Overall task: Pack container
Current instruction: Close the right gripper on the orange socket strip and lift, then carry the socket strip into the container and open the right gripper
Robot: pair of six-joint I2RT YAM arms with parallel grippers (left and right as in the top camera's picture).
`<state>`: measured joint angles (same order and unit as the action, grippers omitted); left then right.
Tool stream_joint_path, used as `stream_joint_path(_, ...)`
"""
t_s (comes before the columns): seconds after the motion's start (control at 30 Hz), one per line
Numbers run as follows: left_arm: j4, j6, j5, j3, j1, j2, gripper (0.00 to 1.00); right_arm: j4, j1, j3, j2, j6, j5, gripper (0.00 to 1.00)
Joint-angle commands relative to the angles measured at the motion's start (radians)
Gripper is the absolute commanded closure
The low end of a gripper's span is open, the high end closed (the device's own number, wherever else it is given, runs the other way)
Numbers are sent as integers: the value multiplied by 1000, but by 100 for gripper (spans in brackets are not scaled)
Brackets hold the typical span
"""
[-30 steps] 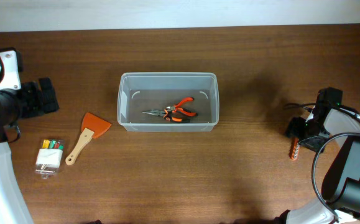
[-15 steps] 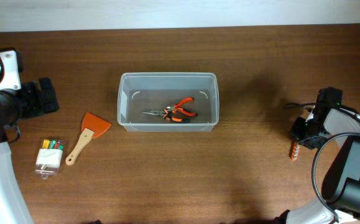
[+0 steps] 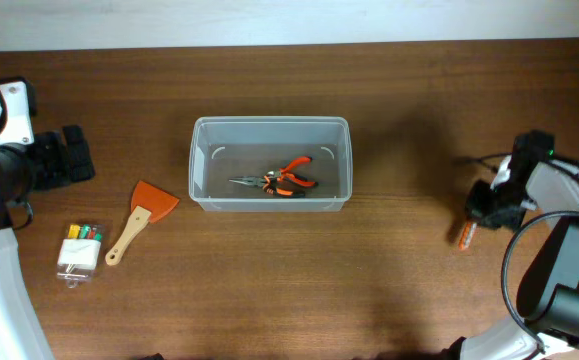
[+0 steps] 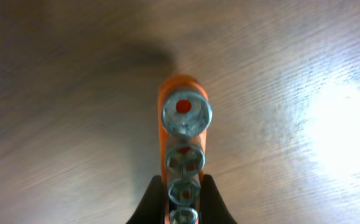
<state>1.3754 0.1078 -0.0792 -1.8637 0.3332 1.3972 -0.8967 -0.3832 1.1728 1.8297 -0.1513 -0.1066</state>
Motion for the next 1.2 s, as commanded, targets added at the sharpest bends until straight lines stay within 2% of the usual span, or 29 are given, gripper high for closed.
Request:
stream_joint_path(0.0,3,2,-11,-3,2,2,1,-92,80,272,-82,117,-58,96)
stream_joint_path(0.17,9,25,-11,-2,2,2,1,-258,274,661,-118,311,-59,96)
stream_joint_path(0.3,10,28,-11,-2,2,2,1,-323,487,864,-116,534,-59,96)
stream_joint_path(0.4,11,28,-11,-2,2,2,1,-312,654,888,-116,723,-58,96)
stream_joint_path(0.6,14,28,-11,-2,2,2,1,-312,879,887,0,940,-60,96)
stream_joint_path(0.8,18,28,-11,-2,2,2,1,-320,950,887,174,1038,-84,96)
stream_joint_path(1.1,18,28,-11,-1,2,2,1,-327,958,887,422,1022,-175,96)
stream_joint_path(1.13,18,28,-11,-1,2,2,1,-326,958,887,436,1014,-176,96)
stream_joint_path(1.17,18,28,-11,-2,2,2,1,-322,958,887,453,1007,-179,87)
